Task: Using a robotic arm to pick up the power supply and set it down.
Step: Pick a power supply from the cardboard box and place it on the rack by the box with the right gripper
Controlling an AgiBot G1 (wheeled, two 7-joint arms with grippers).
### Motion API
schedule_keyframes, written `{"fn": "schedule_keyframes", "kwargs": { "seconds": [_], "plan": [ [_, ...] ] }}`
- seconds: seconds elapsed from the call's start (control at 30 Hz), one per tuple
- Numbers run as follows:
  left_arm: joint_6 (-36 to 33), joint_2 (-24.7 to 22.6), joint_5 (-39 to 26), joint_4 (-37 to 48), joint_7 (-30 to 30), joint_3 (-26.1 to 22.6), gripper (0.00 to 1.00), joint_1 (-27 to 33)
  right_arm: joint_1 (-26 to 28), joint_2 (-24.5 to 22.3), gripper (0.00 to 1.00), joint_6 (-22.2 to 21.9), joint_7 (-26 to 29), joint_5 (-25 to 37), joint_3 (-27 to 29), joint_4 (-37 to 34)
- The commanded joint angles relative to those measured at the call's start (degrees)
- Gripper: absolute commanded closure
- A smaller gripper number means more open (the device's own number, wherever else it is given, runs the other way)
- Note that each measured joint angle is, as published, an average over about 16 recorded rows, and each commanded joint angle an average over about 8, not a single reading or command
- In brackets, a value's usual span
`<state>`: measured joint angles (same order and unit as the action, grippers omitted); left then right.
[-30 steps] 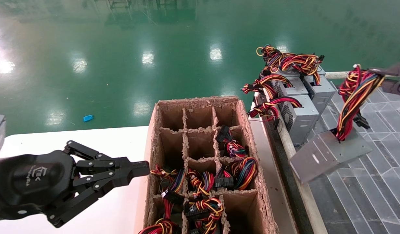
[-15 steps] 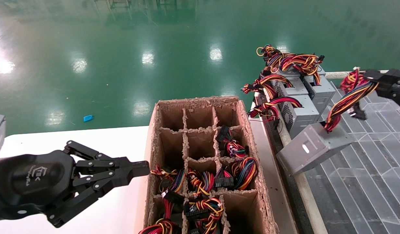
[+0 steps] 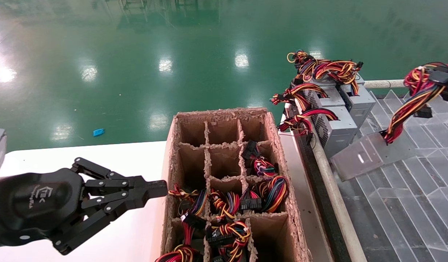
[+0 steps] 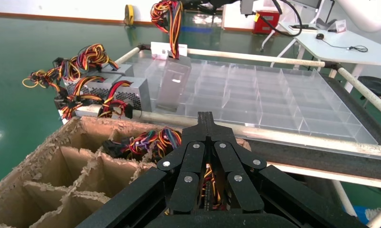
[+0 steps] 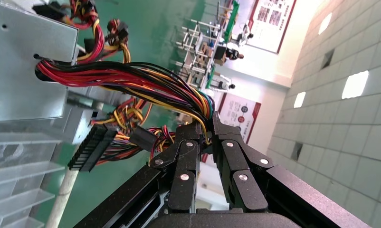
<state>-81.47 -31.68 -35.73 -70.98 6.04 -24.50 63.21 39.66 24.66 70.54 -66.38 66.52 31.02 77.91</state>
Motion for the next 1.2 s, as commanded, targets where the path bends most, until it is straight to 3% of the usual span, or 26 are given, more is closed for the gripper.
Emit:
{"fn": "schedule_keyframes", "kwargs": {
  "seconds": [0.03, 0.23, 0.43, 0.77, 1.2],
  "plan": [
    [0.0, 0.0, 0.0, 0.0, 0.0, 0.0, 1.0, 0.0, -1.4, 0.7, 1.0, -0.1, -1.1, 0.4, 1.9, 0.0],
    [0.0, 0.0, 0.0, 0.0, 0.0, 0.0, 1.0, 0.0, -4.3, 3.4, 1.0, -0.7, -2.3, 0.8, 5.2, 0.0],
    [0.0, 0.0, 0.0, 0.0, 0.0, 0.0, 1.0, 0.0, -4.5, 5.8, 1.0, -1.8, -3.4, 1.0, 4.8, 0.1],
    [0.0, 0.0, 0.0, 0.0, 0.0, 0.0, 1.0, 0.0, -0.6, 10.1, 1.0, -4.9, -4.2, 2.8, -1.3, 0.0],
    [0.0, 0.0, 0.0, 0.0, 0.0, 0.0, 1.0, 0.0, 5.7, 16.0, 1.0, -14.9, -0.7, 11.6, -9.8, -0.6]
  ]
}}
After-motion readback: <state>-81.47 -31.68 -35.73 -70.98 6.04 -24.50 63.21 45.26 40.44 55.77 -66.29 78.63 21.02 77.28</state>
